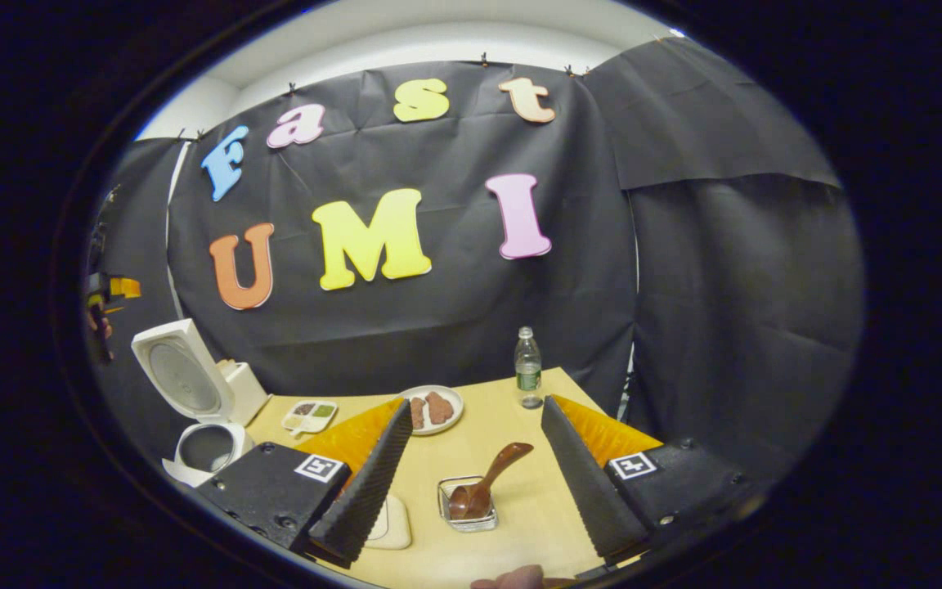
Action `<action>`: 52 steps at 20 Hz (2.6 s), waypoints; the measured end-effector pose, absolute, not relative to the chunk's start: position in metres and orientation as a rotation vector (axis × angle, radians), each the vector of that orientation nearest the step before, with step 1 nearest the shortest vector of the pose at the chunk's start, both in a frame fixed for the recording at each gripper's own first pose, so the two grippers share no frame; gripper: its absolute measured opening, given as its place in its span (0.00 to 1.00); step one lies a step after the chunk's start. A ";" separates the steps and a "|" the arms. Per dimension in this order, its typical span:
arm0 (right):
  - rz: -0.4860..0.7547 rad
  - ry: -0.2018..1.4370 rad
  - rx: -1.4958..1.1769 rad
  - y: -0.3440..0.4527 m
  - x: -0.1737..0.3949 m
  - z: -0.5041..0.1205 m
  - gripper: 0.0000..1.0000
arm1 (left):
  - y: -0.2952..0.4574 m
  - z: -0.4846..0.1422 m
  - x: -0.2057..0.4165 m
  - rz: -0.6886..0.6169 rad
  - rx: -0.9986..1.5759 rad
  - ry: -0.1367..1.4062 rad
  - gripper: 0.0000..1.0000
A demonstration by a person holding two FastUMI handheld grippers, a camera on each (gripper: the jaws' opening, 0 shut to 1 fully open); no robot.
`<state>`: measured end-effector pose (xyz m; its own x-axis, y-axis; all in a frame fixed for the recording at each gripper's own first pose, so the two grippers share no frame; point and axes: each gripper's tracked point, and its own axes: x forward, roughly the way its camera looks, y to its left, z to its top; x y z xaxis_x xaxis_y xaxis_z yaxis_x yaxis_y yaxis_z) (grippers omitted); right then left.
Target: Close the left gripper, press the button to open the rice cooker; take a wooden spoon from the chopstick holder with the right hand, scoop a spoonful of rice and pour it into the rice cooker, then put the wooden spoon back into the chopstick holder.
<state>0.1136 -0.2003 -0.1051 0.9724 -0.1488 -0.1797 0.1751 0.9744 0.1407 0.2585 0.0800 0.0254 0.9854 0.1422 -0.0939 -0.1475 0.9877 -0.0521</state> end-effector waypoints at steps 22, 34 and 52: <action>-0.095 0.204 0.145 -0.159 0.087 -0.120 1.00 | 0.052 -0.081 0.229 0.111 -0.106 0.546 0.97; 0.074 0.239 0.096 -0.104 0.088 -0.127 1.00 | 0.021 -0.191 0.126 0.087 -0.238 0.797 0.97; 0.152 0.269 0.081 -0.099 0.114 -0.130 1.00 | 0.024 -0.251 0.097 0.171 -0.185 0.945 0.97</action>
<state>0.1136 -0.0992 -0.1297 0.9527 0.1601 -0.2582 -0.1385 0.9853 0.1001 0.0967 0.0244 -0.2513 0.5747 0.0644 -0.8158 -0.2259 0.9707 -0.0824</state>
